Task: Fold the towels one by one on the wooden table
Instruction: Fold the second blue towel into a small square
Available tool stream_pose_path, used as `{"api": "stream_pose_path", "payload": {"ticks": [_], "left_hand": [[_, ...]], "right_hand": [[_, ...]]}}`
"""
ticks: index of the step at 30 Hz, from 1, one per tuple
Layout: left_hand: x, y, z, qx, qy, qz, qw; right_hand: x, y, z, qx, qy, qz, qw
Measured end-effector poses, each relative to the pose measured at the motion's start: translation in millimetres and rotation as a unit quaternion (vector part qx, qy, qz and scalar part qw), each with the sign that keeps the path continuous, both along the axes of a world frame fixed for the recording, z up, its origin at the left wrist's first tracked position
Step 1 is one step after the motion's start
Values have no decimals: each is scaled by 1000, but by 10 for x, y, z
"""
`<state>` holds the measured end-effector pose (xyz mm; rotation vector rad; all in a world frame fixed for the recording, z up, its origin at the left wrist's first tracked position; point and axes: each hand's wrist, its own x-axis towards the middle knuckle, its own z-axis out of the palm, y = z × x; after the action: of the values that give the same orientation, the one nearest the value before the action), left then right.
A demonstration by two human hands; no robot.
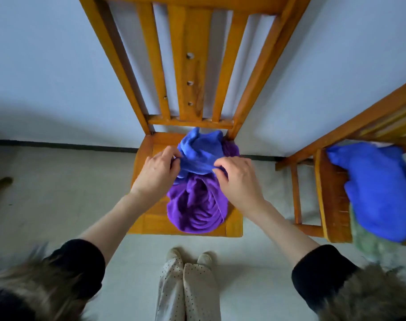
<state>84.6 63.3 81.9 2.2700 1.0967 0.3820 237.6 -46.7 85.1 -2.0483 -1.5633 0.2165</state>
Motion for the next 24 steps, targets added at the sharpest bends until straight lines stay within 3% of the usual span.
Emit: {"api": "stream_pose_path", "payload": {"ticks": [10,14,20,24], "left_hand": [[192,466,2387,80,-143,16,986],[4,473,3135,89,-181,25,979],[-426,368,3650,159,-123,-2,980],[-730,274,3814,176,-146,59,972]], "right_hand": [[307,544,2473,160,20,-26,987],[281,553,3320,193,96,-35,976],[149,420,3841,112,87,51,989],[-63,414,3851,100,35,60,993]]}}
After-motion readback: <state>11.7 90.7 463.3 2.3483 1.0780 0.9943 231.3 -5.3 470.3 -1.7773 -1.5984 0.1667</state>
